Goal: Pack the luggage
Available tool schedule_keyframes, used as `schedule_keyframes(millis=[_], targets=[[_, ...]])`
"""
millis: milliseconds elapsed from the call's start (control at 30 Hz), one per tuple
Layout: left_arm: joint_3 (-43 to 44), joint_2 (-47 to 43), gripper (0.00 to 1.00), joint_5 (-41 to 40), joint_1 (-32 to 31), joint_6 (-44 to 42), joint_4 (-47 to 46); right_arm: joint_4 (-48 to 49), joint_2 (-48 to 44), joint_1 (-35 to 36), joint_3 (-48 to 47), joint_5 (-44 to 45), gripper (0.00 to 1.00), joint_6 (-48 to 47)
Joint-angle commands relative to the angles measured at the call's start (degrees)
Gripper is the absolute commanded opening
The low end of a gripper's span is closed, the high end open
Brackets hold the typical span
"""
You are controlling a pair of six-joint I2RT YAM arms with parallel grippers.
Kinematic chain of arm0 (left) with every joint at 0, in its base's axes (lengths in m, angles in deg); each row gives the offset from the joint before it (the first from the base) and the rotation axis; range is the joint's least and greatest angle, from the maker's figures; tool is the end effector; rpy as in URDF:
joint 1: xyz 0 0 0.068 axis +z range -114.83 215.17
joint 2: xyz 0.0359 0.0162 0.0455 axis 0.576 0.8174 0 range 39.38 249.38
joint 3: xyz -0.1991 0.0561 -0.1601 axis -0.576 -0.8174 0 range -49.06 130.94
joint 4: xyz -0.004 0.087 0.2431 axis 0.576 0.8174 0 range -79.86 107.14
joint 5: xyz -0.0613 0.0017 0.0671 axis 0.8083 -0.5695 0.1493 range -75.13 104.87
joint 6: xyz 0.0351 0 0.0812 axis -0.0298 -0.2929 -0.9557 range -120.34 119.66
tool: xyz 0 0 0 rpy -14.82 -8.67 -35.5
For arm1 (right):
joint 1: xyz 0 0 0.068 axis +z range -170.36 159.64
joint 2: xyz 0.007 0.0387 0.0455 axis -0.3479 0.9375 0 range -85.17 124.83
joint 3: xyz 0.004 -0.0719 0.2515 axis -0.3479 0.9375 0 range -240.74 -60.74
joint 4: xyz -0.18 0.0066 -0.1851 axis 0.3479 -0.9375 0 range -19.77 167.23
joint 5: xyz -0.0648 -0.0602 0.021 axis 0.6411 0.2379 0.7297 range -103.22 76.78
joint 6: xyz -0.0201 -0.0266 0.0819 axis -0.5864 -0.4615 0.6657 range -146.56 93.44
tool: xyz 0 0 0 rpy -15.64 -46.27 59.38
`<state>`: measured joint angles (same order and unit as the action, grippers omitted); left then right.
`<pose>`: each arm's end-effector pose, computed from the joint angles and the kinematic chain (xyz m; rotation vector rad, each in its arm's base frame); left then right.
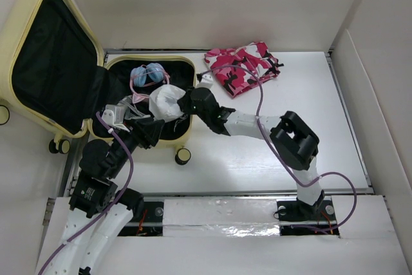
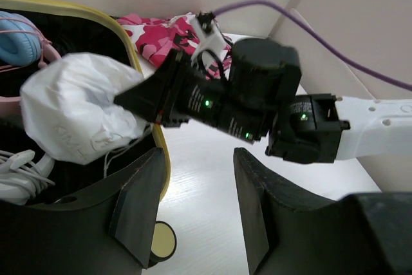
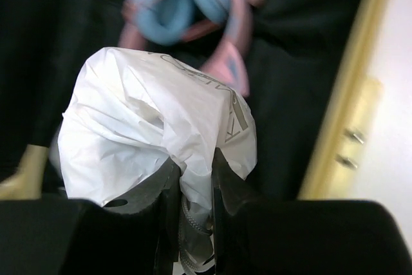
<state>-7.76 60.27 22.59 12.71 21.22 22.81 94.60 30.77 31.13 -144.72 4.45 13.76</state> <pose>0.1256 -0.0633 0.3644 0.1255 1.4723 -0.7244 0.3370 0.3852 0.2260 0.0419 1.8973 0.8423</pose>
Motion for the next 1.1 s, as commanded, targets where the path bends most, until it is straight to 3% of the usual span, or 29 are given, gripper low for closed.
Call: schedule_keyframes(millis=[0, 133, 233, 433, 700, 733, 833, 1067], targets=[[1.1, -0.1, 0.44, 1.0, -0.3, 0.4, -2.9, 0.7, -2.8, 1.3, 3.6, 6.6, 0.11, -1.3], [1.0, 0.1, 0.44, 1.3, -0.3, 0.5, -3.2, 0.6, -4.8, 5.3, 6.2, 14.1, 0.45, -4.6], [0.8, 0.2, 0.44, 1.4, -0.3, 0.5, -3.3, 0.5, -6.0, 7.9, 5.9, 17.6, 0.59, -7.9], [1.0, 0.6, 0.45, 0.7, -0.3, 0.4, -3.0, -2.0, -10.4, 11.1, 5.1, 22.2, 0.61, -13.5], [1.2, 0.8, 0.45, -0.2, -0.3, 0.3, -2.9, -10.8, -15.1, 11.1, 6.1, 24.9, 0.65, -13.8], [1.2, 0.9, 0.45, -0.2, -0.3, 0.3, -3.0, -10.3, -15.2, 10.5, 6.4, 24.0, 0.62, -14.3], [1.1, 1.3, 0.45, 0.3, 0.2, 0.3, -3.3, -9.2, -13.5, 10.0, 5.2, 16.2, 0.33, -16.0], [1.1, 2.3, 0.43, 0.1, 0.7, 0.5, -3.5, -14.5, -2.6, 7.8, -4.7, 5.5, 0.01, -12.7]])
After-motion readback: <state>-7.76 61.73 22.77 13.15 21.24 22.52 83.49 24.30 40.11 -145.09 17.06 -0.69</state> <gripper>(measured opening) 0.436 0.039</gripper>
